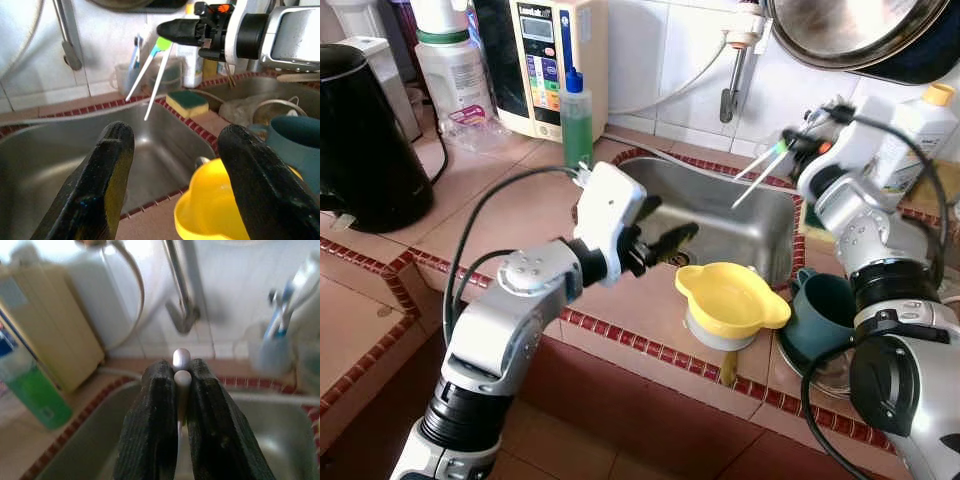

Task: Kitchen organization

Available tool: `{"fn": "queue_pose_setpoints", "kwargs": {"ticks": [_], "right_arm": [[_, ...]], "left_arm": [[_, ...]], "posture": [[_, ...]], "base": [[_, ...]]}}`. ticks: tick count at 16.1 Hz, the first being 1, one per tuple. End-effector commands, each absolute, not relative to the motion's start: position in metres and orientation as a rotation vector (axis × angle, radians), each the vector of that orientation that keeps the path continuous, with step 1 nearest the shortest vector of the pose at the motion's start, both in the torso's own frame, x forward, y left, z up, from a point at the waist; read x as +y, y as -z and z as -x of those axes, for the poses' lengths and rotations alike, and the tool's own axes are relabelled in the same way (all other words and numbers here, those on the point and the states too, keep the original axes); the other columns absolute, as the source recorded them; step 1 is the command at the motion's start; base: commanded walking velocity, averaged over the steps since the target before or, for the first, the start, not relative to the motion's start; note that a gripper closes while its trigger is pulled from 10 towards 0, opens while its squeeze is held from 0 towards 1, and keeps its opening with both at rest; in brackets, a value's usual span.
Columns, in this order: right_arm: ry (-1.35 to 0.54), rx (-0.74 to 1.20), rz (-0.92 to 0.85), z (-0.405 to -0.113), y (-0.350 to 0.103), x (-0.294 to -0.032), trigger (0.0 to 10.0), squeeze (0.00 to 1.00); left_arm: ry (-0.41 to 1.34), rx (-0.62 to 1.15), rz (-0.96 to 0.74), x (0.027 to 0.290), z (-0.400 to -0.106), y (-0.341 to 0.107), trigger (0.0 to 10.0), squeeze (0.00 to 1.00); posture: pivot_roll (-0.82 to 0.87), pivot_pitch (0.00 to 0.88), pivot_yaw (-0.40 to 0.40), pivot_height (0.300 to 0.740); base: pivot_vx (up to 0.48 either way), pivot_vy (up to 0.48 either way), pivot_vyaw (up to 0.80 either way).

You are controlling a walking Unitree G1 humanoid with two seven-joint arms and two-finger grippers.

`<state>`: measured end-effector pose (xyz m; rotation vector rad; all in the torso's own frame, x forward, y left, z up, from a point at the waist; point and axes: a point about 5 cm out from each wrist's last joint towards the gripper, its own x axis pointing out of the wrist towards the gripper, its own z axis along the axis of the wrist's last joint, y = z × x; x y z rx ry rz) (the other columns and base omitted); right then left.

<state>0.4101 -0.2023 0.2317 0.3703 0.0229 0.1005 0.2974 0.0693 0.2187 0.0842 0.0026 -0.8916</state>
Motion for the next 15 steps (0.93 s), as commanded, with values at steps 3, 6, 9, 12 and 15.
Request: {"fn": "queue_pose_setpoints", "kwargs": {"ticks": [3,6,9,12,15], "right_arm": [[-0.094,0.106,-0.407,-0.409,-0.214,-0.205,10.0,0.00],[-0.134,0.111,-0.504,-0.406,-0.206,-0.207,10.0,0.00],[-0.116,0.126,-0.547,-0.406,-0.204,-0.209,10.0,1.00],[-0.109,0.136,-0.547,-0.407,-0.201,-0.209,10.0,1.00],[-0.135,0.115,-0.573,-0.407,-0.203,-0.207,10.0,1.00]], "left_arm": [[0.909,0.029,-0.116,0.065,-0.293,-0.217,10.0,0.00],[0.909,0.080,-0.126,0.065,-0.293,-0.209,10.0,0.00],[0.909,0.086,-0.130,0.066,-0.292,-0.207,10.0,0.00],[0.908,0.096,-0.133,0.067,-0.292,-0.206,10.0,0.00],[0.912,0.101,-0.133,0.066,-0.291,-0.206,10.0,0.00]], "posture": [[-0.07,0.000,-0.034,0.736],[-0.07,0.000,-0.036,0.736],[-0.07,0.000,-0.038,0.736],[-0.07,0.000,-0.040,0.736],[-0.07,0.000,-0.042,0.736]], "base": [[0.000,0.000,0.00],[0.000,0.000,0.00],[0.000,0.000,0.00],[0.000,0.000,0.00],[0.000,0.000,0.00]]}}
